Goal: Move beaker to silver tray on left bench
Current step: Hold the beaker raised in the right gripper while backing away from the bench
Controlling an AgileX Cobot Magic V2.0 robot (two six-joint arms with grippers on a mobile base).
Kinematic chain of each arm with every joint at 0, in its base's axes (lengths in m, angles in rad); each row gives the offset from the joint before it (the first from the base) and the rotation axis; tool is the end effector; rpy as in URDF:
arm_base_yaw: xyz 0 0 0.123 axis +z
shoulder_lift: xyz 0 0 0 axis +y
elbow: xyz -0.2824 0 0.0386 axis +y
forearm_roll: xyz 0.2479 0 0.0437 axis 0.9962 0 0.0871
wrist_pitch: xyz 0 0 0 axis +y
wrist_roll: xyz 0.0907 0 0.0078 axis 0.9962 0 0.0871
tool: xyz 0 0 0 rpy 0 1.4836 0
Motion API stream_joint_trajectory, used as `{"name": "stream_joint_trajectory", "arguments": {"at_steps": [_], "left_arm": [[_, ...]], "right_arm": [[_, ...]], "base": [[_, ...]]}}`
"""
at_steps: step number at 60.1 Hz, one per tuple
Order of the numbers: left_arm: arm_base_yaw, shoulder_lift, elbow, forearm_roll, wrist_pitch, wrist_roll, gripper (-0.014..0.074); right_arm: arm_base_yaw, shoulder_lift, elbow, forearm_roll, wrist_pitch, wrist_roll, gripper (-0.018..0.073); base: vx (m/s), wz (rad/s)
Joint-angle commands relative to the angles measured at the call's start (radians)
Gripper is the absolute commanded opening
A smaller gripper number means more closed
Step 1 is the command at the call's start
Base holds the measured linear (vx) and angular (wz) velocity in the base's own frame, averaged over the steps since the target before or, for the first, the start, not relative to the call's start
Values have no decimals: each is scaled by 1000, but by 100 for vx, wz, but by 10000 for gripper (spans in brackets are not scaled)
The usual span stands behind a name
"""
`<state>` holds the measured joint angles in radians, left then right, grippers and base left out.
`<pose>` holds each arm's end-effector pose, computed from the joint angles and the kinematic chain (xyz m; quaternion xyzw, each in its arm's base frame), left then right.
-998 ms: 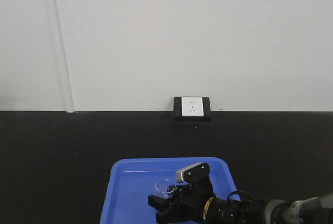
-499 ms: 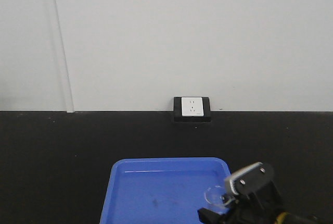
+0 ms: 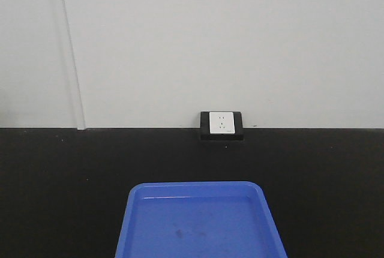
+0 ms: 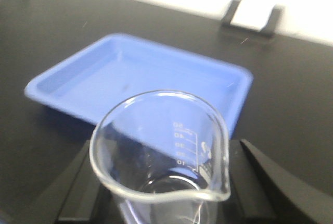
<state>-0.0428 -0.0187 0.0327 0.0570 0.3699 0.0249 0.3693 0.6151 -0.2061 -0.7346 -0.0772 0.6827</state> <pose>0.0525 -0.0004 0.1699 0.0424 0.8026 0.0188 0.5948 0.1142 0.0491 0.2351 -0.1808 0.7732 0.1167 0.5965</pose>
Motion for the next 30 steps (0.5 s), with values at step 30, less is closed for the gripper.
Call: {"name": "stream_joint_trajectory", "arguments": {"at_steps": [30], "left_arm": [[-7,-7,20,-3,-75,-2,1]], "right_arm": [[-4,-111,-25,7,45,-4,-13]], "base": [[0,0]]}}
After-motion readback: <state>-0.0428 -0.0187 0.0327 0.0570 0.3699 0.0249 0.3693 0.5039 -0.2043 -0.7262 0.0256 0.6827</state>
